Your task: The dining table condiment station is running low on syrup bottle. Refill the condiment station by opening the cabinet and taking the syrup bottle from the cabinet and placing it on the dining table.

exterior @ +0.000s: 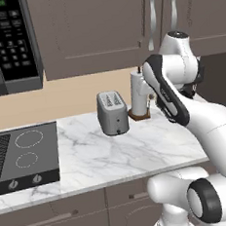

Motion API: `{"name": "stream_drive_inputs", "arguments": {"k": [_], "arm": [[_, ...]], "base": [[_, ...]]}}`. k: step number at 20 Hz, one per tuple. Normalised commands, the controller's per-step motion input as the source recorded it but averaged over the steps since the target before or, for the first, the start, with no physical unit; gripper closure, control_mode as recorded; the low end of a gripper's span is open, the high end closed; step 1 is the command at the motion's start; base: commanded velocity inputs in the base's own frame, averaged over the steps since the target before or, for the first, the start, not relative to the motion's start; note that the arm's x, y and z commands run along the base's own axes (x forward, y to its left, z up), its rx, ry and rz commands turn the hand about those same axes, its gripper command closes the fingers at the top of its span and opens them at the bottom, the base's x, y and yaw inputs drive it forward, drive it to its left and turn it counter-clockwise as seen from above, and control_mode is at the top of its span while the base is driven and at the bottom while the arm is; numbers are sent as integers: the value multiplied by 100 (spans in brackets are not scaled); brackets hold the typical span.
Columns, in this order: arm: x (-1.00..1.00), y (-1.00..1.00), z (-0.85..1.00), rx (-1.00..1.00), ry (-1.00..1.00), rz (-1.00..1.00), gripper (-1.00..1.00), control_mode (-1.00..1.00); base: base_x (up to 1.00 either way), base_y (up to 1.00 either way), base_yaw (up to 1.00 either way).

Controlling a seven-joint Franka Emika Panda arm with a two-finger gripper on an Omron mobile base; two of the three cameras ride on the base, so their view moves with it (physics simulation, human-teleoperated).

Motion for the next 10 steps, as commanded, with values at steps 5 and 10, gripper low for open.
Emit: {"name": "stream_drive_inputs", "arguments": {"k": [5, 10], "arm": [[-6, 0, 0, 0, 0, 0, -100, -100], [-21, -18, -25, 3, -2, 0, -100, -100]], "base": [[0, 0, 0], [0, 0, 0]]}}
